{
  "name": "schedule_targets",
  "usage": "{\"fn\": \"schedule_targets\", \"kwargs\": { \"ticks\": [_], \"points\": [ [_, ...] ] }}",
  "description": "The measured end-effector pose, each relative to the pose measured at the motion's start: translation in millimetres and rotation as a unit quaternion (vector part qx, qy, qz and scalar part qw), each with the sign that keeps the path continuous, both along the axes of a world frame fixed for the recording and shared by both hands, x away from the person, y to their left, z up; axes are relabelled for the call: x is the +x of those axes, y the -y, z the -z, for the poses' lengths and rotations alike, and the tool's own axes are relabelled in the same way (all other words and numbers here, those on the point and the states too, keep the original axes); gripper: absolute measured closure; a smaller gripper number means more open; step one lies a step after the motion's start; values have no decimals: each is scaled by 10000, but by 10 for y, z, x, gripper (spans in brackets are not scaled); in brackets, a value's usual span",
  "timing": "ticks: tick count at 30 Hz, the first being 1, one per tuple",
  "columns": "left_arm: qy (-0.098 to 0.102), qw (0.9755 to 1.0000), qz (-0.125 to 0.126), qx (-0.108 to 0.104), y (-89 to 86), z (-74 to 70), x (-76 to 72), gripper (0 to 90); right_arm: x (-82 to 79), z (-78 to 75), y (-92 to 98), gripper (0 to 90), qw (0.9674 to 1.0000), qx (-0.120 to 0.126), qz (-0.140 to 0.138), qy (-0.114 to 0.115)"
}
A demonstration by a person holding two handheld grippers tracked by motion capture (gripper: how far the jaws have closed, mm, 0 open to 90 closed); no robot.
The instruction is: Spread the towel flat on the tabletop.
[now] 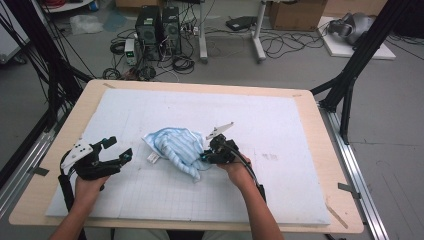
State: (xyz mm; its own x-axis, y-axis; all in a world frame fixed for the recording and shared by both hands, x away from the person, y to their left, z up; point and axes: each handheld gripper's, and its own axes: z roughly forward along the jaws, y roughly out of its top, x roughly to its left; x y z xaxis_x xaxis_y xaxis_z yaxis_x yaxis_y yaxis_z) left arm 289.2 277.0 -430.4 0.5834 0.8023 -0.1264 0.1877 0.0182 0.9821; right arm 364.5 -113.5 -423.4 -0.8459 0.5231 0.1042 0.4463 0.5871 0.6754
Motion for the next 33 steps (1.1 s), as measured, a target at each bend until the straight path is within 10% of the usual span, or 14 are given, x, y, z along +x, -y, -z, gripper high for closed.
{"fn": "schedule_targets", "kwargs": {
  "ticks": [10, 21, 26, 33],
  "points": [
    [-44, 9999, 79, 91, 50, -5, 14, 192, -453, -285, 220, 777, 9964, 565, -512, 378],
    [-127, 9971, 679, 326, 333, -128, 156, 242, -555, -186, 780, 576, 9915, 949, 640, 626],
    [-266, 9887, 1375, 530, 667, -231, 318, 322, -613, -96, 1001, 525, 9877, 961, 1002, 719],
    [-520, 9697, 2206, 909, 1270, -218, 406, 287, -636, -68, 1107, 515, 9858, 983, 1121, 770]
  ]
}}
